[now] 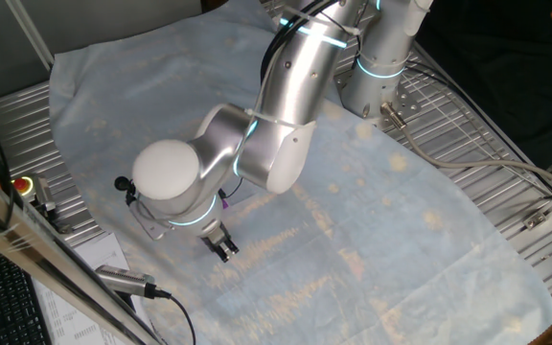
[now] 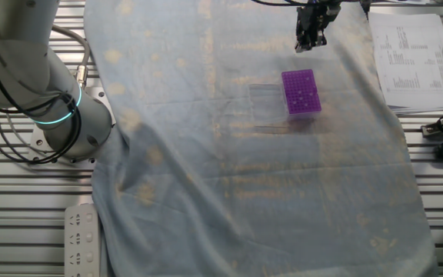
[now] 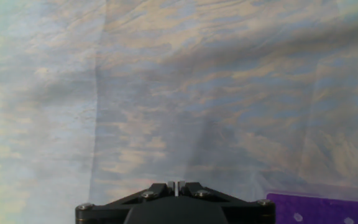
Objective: Insert a small pipette tip into the holder for small pipette tips
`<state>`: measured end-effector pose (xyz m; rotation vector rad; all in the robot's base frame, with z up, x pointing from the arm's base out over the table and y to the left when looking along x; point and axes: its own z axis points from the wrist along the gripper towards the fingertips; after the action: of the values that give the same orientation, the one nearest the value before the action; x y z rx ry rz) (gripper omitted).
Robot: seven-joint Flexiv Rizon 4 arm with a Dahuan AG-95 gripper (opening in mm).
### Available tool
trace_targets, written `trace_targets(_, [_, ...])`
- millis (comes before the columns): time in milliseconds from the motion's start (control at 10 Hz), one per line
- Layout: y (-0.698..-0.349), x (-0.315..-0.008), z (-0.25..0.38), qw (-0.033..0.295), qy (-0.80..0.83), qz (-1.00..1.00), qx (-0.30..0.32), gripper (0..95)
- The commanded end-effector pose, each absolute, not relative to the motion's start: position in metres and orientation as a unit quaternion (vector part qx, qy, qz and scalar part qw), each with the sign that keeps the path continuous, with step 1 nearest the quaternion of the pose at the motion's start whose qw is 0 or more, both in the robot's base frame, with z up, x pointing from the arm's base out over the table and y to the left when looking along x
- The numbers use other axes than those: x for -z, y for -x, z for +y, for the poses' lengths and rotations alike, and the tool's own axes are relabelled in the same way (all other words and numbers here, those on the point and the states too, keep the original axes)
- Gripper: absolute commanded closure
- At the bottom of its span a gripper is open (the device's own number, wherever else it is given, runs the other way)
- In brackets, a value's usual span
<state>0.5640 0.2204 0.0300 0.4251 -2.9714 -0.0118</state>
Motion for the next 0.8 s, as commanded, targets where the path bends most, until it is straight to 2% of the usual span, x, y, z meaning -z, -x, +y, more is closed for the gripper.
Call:
trace_targets(100, [-0.5611, -0.0303, 0.2188, 0.058, -0.322, -0.945, 0.016, 76.0])
trace_targets(800, [-0.5563, -0.0282, 0.2169, 0.028, -0.660, -0.749, 0.040, 76.0])
